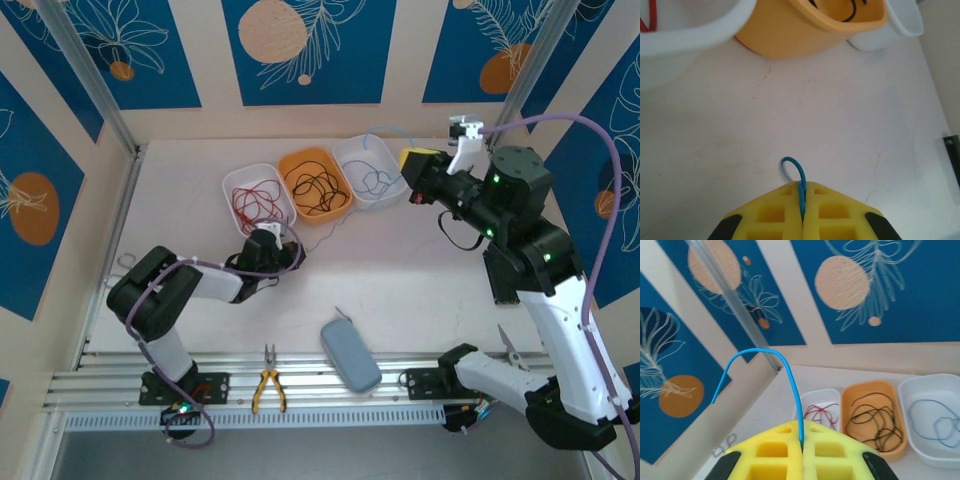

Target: Untangle the cables

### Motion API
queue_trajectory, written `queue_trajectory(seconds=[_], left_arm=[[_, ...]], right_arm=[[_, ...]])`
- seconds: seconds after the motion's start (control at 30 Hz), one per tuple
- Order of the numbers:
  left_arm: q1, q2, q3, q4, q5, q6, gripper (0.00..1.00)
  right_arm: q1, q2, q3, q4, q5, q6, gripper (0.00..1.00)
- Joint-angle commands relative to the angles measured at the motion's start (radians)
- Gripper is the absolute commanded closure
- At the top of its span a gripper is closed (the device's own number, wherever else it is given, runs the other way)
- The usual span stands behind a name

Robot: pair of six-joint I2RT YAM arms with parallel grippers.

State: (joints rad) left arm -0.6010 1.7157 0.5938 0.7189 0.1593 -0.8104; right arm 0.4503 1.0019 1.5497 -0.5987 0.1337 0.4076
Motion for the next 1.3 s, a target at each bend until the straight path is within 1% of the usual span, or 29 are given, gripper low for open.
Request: queue_trajectory(seconds=[0.0,0.1,0.23,0.47,0.57,0.73,0.8,0.93,1.03,1.13,1.2,1.27], left_arm=[[0.019,-0.053,-0.010,0.183,0.179,0.044,0.99],[0.025,-0.093,-0.004,0.186,0.255,0.070,0.99],[0.063,-0.142,-0.027,0.159,0.278,0.063,0.99],[0.168,-0.225,-0.105,0.123,0.302,0.087,0.99],[0.194,-0.270,-0.119,0.076,0.319,0.130,0.99],[0.210,-0.370,-0.129,-0.053,0.348,0.265,0.98],[0.216,-0.425,-0.137,-0.118,0.325,0.314,0.98],[0.221,-0.542,-0.139,-0.286,0.232,0.402,0.98],[0.221,-0.630,-0.141,-0.401,0.144,0.454,0.94],[0.222,-0.708,-0.145,-0.493,0.019,0.459,0.94],[0.222,-0.751,-0.155,-0.523,-0.034,0.451,0.89],[0.222,-0.792,-0.170,-0.527,-0.064,0.450,0.82]], right_arm=[[-0.029,-0.008,-0.044,-0.059,0.098,-0.030,1.00],[-0.064,0.008,-0.083,-0.100,0.132,-0.017,1.00],[-0.136,0.015,-0.144,-0.127,0.173,0.018,1.00],[-0.331,-0.003,-0.185,-0.147,0.119,0.028,1.00],[-0.418,-0.009,-0.191,-0.158,0.096,0.028,1.00],[-0.555,-0.017,-0.216,-0.161,0.053,0.019,1.00],[-0.609,-0.020,-0.228,-0.156,0.031,0.019,1.00],[-0.711,-0.026,-0.251,-0.143,-0.046,0.028,1.00],[-0.749,-0.028,-0.257,-0.141,-0.075,0.033,1.00],[-0.767,-0.033,-0.262,-0.139,-0.088,0.038,1.00],[-0.768,-0.034,-0.264,-0.139,-0.094,0.040,1.00],[-0.769,-0.037,-0.265,-0.140,-0.095,0.045,1.00]])
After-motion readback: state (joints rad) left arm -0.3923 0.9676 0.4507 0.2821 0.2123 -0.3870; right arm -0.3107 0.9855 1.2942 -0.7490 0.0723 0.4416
